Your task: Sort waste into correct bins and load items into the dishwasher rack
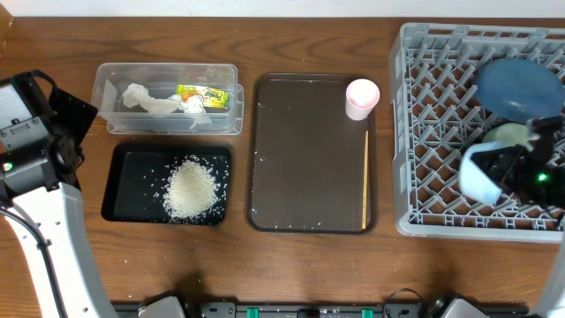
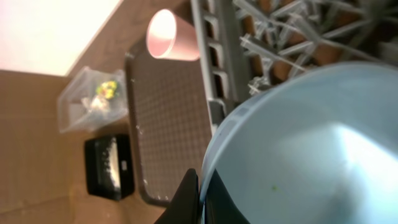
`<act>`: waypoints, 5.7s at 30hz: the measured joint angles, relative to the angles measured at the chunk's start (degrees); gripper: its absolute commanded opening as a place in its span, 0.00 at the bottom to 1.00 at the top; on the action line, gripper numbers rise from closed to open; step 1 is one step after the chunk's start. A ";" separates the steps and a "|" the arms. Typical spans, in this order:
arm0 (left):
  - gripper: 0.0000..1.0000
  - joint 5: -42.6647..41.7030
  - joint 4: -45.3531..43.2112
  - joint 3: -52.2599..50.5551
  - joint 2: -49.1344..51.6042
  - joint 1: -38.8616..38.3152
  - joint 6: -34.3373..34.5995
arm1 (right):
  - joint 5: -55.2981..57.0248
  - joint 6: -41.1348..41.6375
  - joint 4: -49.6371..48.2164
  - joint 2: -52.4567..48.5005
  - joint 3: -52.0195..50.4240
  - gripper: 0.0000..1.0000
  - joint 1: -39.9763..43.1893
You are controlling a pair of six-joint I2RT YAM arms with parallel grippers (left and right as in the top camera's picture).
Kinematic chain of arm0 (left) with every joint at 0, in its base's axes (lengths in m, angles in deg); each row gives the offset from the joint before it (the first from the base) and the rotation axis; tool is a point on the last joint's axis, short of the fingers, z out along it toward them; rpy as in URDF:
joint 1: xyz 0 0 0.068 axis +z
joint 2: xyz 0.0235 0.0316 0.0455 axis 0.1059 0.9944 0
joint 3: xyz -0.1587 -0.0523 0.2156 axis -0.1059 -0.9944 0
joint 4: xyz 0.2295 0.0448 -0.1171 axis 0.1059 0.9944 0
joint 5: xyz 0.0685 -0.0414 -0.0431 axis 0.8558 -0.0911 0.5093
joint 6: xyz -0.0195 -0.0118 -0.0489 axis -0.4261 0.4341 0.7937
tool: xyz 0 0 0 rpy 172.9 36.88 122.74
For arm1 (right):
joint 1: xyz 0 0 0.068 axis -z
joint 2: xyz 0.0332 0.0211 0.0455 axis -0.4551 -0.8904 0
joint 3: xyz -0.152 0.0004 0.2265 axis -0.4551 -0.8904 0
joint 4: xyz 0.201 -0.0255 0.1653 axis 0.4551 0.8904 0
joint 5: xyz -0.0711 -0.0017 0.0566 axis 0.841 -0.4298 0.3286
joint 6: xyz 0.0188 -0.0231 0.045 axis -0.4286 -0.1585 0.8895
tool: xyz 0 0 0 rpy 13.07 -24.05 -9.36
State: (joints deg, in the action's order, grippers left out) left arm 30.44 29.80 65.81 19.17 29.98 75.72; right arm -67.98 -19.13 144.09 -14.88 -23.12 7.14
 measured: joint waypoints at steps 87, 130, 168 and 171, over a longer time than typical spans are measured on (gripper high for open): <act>0.96 0.00 0.04 0.00 0.00 0.00 0.00 | -16.22 -5.51 -17.99 -3.32 -1.11 0.01 1.97; 0.96 0.00 0.02 0.00 0.00 0.00 0.00 | 8.31 11.82 -20.72 -10.27 0.26 0.01 -7.28; 0.96 0.00 0.04 0.00 0.00 0.00 0.00 | -10.23 5.66 -26.40 -17.53 0.46 0.01 -9.03; 0.96 0.00 0.02 0.00 0.00 0.00 0.00 | -11.15 5.49 -26.73 -17.73 0.46 0.01 -9.03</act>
State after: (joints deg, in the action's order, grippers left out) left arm 30.44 29.82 65.81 19.17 29.98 75.72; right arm -79.13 -13.64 117.36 -32.60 -22.66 -1.88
